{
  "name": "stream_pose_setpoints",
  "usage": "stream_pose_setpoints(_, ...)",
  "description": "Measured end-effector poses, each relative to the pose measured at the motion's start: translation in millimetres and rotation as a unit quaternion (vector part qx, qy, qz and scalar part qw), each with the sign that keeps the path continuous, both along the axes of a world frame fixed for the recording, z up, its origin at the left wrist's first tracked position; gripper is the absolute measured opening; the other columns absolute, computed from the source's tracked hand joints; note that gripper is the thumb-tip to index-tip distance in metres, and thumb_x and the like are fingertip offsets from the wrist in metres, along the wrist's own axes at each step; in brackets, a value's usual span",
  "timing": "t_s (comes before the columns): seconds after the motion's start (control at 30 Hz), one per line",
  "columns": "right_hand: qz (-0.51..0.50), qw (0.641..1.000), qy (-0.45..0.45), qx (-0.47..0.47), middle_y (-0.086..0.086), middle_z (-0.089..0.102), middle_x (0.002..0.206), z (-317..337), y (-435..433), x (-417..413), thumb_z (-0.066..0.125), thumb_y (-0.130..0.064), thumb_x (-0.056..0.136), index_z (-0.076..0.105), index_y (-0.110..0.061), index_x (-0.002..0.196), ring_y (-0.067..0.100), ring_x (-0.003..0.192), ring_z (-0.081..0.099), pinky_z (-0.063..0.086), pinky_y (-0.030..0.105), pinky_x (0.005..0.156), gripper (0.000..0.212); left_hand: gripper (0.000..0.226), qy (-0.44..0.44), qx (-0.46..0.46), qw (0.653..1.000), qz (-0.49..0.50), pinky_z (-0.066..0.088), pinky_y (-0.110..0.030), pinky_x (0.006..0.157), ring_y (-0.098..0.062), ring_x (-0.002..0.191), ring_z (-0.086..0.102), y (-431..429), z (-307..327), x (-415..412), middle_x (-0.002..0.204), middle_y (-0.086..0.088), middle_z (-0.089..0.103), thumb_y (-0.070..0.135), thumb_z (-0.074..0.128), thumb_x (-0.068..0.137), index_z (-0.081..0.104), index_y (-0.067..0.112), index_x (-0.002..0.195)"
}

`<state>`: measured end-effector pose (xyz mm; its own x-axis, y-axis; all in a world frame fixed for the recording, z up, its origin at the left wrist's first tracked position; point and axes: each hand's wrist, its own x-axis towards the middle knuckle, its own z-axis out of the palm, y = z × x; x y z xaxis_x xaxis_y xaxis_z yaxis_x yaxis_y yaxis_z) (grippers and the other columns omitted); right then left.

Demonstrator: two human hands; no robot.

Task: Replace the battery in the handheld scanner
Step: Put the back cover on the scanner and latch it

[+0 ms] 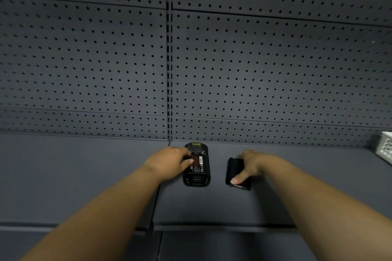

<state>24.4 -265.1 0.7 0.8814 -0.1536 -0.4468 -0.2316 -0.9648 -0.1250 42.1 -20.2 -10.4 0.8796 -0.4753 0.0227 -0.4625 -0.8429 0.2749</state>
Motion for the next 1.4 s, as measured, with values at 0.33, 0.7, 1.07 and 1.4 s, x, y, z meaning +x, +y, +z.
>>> stream_pose_setpoints(0.33, -0.155, 0.821, -0.194, 0.515, 0.009, 0.056, 0.095, 15.5, 17.4, 29.0, 0.05, 0.006, 0.092, 0.055, -0.012, 0.092, 0.011, 0.071, 0.054, 0.043, 0.018, 0.052, 0.019, 0.047, 0.022, -0.014, 1.0, -0.018, 0.043, -0.035, 0.104, -0.02, 0.123, 0.051, 11.0, -1.3, 4.2, 0.136, -0.004, 0.055, 0.041, 0.053, 0.091, 0.047, 0.021, 0.133)
stream_pose_setpoints(0.7, -0.134, 0.826, -0.172, 0.52, 0.004, 0.061, 0.091, -16.4, 67.7, 40.5, 0.054, 0.002, 0.091, 0.059, -0.003, 0.119, 0.009, 0.074, 0.055, 0.041, 0.018, 0.058, 0.029, 0.1, 0.004, -0.021, 0.996, -0.09, 0.012, -0.025, 0.118, -0.013, 0.146, 0.015, 22.4, -5.4, 6.1, 0.159, 0.006, 0.017, 0.051, 0.076, 0.067, 0.022, 0.027, 0.148)
stream_pose_setpoints(1.07, -0.09, 0.856, -0.147, 0.488, -0.004, 0.05, 0.071, -16.4, 71.1, 32.2, 0.056, 0.001, 0.091, 0.057, -0.002, 0.124, 0.006, 0.065, 0.049, 0.038, 0.016, 0.056, 0.033, 0.093, -0.019, 0.007, 0.993, -0.118, 0.015, -0.029, 0.118, -0.014, 0.146, 0.015, 21.2, -10.4, 6.7, 0.159, 0.007, 0.014, 0.055, 0.072, 0.069, 0.025, 0.031, 0.146)
stream_pose_setpoints(1.4, -0.129, 0.815, -0.202, 0.528, 0.001, 0.055, 0.07, -29.1, 69.4, 30.9, 0.063, 0.004, 0.085, 0.054, -0.016, 0.078, 0.008, 0.062, 0.051, 0.041, 0.015, 0.054, 0.022, 0.086, -0.021, 0.029, 0.99, -0.135, 0.016, -0.029, 0.118, -0.015, 0.145, 0.017, 18.9, -8.7, 7.2, 0.159, 0.005, 0.016, 0.053, 0.069, 0.074, 0.028, 0.03, 0.146)
